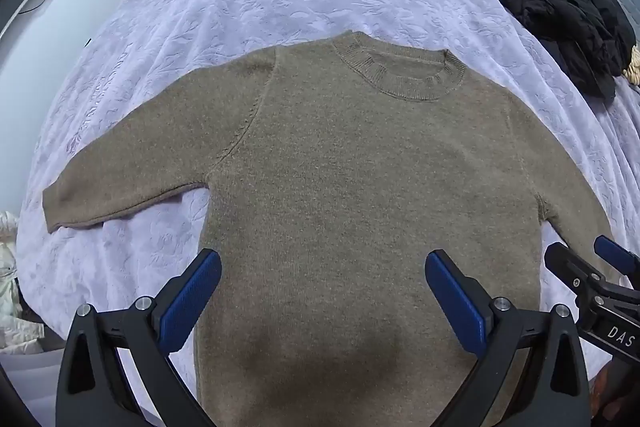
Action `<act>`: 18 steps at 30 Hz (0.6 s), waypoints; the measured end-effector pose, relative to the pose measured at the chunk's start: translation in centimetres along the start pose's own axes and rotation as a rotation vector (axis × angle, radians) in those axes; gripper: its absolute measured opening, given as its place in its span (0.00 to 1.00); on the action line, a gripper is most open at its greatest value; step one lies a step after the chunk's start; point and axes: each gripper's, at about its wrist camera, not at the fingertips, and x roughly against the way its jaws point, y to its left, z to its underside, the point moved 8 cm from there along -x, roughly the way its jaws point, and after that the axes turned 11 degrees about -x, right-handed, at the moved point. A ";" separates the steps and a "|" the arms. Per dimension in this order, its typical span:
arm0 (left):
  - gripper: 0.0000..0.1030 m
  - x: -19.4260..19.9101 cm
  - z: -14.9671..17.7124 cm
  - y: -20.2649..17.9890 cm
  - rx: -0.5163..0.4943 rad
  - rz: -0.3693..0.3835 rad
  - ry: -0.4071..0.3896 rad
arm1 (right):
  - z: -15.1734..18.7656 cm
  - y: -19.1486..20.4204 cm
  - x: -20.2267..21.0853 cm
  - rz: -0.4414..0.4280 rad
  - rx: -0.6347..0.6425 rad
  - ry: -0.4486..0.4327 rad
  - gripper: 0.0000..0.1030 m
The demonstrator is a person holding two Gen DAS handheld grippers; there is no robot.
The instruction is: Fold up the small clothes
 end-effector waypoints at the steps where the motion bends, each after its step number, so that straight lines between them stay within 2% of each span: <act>1: 0.99 0.0 -0.1 -0.2 0.001 -0.007 0.004 | -0.1 -0.1 0.0 0.002 0.003 0.003 0.99; 18: 0.99 0.9 1.3 -0.9 0.042 -0.030 0.012 | 0.1 -0.1 0.6 -0.032 0.009 0.004 0.99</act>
